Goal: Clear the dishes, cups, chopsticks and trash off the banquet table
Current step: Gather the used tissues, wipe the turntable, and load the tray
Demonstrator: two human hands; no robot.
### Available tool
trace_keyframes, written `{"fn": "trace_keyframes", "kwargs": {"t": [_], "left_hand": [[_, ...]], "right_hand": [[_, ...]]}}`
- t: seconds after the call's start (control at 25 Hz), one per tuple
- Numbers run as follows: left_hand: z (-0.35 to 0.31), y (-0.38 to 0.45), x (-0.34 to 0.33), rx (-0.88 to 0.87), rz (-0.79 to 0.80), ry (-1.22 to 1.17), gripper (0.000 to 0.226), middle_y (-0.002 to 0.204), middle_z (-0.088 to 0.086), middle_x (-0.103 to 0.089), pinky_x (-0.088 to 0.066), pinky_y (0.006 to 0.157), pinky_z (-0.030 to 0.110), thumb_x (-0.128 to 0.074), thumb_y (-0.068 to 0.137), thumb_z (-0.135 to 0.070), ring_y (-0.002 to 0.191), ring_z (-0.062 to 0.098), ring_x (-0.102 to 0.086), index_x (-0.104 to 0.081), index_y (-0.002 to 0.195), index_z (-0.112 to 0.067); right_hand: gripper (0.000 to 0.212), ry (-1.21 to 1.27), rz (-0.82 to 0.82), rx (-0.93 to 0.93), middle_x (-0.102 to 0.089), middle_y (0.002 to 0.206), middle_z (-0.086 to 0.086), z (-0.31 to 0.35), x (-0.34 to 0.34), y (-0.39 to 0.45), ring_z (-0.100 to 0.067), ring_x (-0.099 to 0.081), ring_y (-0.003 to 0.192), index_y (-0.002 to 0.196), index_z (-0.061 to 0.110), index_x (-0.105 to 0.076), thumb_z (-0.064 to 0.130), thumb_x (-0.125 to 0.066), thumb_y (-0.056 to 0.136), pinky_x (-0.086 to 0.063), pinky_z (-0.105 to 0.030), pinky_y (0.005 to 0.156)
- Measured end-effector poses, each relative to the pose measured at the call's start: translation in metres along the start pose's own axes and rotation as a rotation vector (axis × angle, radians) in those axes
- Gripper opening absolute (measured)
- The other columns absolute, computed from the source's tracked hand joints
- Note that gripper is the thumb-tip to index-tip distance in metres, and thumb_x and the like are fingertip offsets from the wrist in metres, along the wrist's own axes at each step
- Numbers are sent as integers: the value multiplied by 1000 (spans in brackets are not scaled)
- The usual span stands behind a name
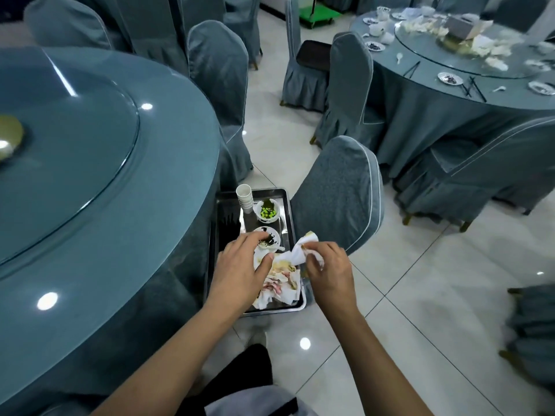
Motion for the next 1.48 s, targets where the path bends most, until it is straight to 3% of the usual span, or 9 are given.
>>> {"fn": "trace_keyframes", "kwargs": {"t": [0.08, 0.44, 0.84, 1.2, 1.48], "left_hand": [[-6, 6, -12, 25, 7, -25, 38, 137, -12, -55, -39, 105, 34, -60, 98, -34, 126, 15, -48, -53, 136, -31], [-20, 77, -67, 120, -11, -102, 36, 133, -8, -58, -41, 105, 39, -59, 98, -33, 123, 18, -50, -55, 134, -29], [-4, 158, -53, 290, -113, -90, 38, 136, -6, -57, -42, 106, 44, -59, 99, -32, 124, 18, -51, -53, 136, -27], [23, 185, -33, 438, -317, -93, 36, 129, -6, -62, -46, 102, 42, -62, 97, -29, 117, 17, -57, -57, 132, -27], [26, 195, -55, 689, -473, -90, 38, 132, -3, -62, -46, 105, 39, -60, 97, -29, 120, 17, -57, -57, 134, -22]], "right_hand": [[19, -17, 8, -8, -64, 107, 8, -11, 5, 7, -11, -50, 98, 111, 22, -74, 14, -67, 95, -34, -15, 77], [20, -67, 80, 2, -65, 111, 4, -57, -1, 85, -12, -50, 100, 112, 20, -73, 14, -70, 93, -41, -23, 82], [20, -67, 285, 141, -63, 113, 8, -33, -40, 202, -10, -49, 105, 113, 26, -72, 19, -63, 97, -37, -22, 86], [22, -100, 461, 323, -65, 115, 2, -6, -80, 264, -16, -53, 104, 114, 21, -73, 13, -62, 96, -38, -22, 86], [23, -12, 688, 495, -66, 113, -1, 3, -118, 317, -20, -56, 110, 113, 17, -74, 9, -62, 94, -46, -32, 97]]}}
Point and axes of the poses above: each hand's wrist, its own y-axis towards the middle knuckle, its own x-axis out of the back of the hand, z = x × y, the point moved 10 cm from there along y, towards the middle knuckle
